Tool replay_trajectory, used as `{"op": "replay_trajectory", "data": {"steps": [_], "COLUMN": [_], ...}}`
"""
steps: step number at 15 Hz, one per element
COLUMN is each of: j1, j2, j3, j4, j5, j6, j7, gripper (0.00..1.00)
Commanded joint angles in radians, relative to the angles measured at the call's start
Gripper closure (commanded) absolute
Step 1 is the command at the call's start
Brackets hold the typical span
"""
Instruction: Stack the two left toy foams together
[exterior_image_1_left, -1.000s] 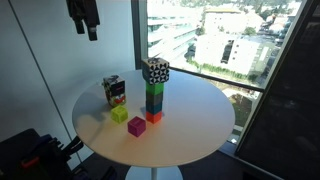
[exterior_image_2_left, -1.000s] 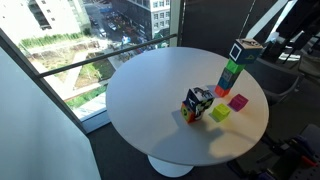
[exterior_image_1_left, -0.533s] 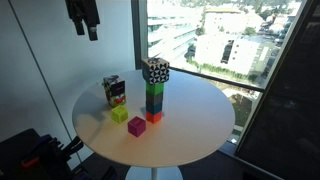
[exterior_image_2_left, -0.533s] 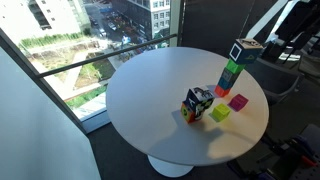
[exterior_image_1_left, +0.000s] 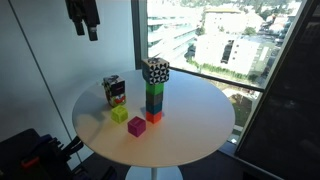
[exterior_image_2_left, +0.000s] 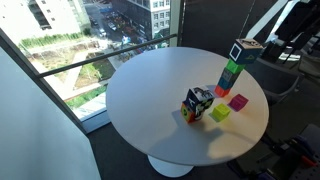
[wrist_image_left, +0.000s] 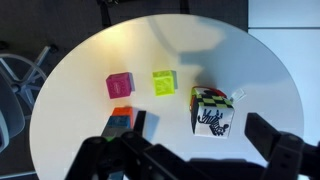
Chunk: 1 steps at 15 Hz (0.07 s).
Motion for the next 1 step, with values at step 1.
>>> {"op": "replay_trajectory", "data": {"steps": [1], "j1": [-0.009], "j2": [0.000], "j3": [0.007], "j4": [0.002], "j5": [0.004], "j6": [-0.003], "j7": [-0.004], "gripper": [0.00]}}
